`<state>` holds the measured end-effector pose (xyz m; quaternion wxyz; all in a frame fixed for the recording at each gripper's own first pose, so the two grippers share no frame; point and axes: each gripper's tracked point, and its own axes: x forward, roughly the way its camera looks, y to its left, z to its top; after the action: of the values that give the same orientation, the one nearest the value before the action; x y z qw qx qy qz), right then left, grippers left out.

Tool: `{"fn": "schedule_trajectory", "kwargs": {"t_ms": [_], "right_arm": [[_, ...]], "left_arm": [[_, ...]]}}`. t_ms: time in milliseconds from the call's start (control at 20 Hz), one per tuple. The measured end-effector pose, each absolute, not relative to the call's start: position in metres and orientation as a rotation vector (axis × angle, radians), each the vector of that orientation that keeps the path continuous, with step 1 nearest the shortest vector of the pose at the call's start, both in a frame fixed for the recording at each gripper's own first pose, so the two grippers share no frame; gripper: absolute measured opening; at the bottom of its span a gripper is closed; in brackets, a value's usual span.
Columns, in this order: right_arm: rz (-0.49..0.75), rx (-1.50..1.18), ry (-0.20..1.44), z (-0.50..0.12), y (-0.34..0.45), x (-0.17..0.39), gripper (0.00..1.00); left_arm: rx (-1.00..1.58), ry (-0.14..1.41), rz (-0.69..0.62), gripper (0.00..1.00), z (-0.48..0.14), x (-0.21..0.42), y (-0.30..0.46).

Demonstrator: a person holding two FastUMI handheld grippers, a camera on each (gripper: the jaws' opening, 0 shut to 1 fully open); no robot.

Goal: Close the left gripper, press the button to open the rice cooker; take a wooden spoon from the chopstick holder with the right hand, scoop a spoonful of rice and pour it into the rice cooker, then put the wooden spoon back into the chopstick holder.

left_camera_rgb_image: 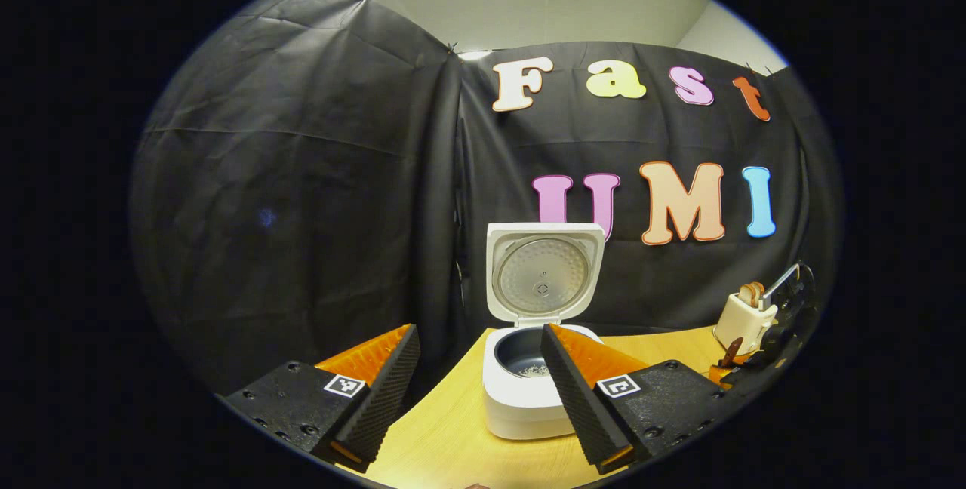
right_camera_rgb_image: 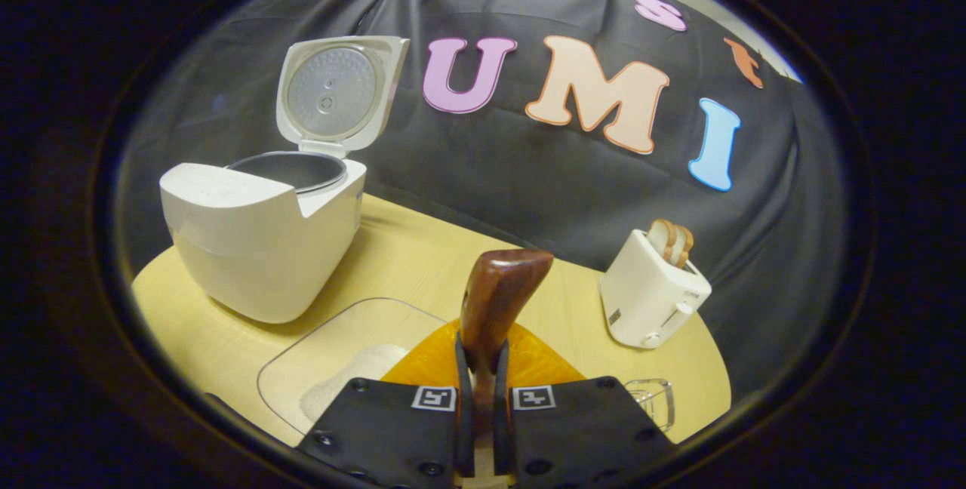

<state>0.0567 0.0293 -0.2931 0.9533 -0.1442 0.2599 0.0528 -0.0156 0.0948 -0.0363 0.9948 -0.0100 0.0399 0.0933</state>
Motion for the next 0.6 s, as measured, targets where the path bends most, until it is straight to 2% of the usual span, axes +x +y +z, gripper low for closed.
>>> {"fn": "schedule_trajectory", "kwargs": {"t_ms": [400, 600], "right_arm": [[0.120, -0.069, 0.626, -0.308, 0.057, 0.039, 0.14], [0.052, 0.148, 0.692, -0.311, 0.039, 0.039, 0.12]], "left_arm": [[-0.018, 0.081, 0.160, 0.94, -0.036, -0.009, 0.098], [-0.023, 0.080, 0.145, 0.94, -0.035, -0.006, 0.097]]}}
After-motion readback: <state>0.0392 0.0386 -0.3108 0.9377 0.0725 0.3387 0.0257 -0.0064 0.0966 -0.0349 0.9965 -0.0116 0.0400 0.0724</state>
